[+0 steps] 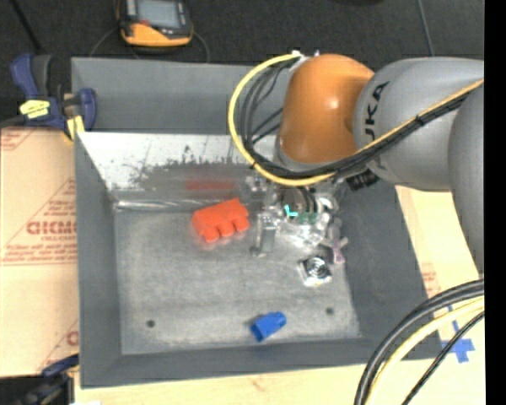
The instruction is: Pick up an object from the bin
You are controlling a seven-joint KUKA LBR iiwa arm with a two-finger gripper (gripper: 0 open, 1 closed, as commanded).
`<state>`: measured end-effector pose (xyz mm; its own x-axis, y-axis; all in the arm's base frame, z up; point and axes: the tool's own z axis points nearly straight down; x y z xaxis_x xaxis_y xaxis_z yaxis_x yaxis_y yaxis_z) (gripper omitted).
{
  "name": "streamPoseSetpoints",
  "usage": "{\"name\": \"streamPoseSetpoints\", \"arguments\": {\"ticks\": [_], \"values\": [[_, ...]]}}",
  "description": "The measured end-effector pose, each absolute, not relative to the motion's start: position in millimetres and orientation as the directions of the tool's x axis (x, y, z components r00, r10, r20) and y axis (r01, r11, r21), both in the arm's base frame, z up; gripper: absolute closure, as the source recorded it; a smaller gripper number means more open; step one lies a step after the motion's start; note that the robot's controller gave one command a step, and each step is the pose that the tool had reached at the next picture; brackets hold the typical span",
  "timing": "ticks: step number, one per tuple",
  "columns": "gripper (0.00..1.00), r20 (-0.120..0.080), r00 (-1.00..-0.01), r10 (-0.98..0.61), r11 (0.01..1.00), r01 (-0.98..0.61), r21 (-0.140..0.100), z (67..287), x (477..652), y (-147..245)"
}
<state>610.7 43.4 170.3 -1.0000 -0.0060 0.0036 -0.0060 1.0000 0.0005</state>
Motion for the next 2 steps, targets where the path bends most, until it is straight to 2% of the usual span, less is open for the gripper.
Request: {"name": "streamPoseSetpoints", "arguments": {"ticks": [1,2], "values": [[0.00,-0.013,-0.999,-0.034,0.999,-0.035,0.001,72.2,643.8,91.8],[1.00,-0.013,-0.999,-0.031,0.999,-0.032,0.004,78.9,644.8,91.8]]}}
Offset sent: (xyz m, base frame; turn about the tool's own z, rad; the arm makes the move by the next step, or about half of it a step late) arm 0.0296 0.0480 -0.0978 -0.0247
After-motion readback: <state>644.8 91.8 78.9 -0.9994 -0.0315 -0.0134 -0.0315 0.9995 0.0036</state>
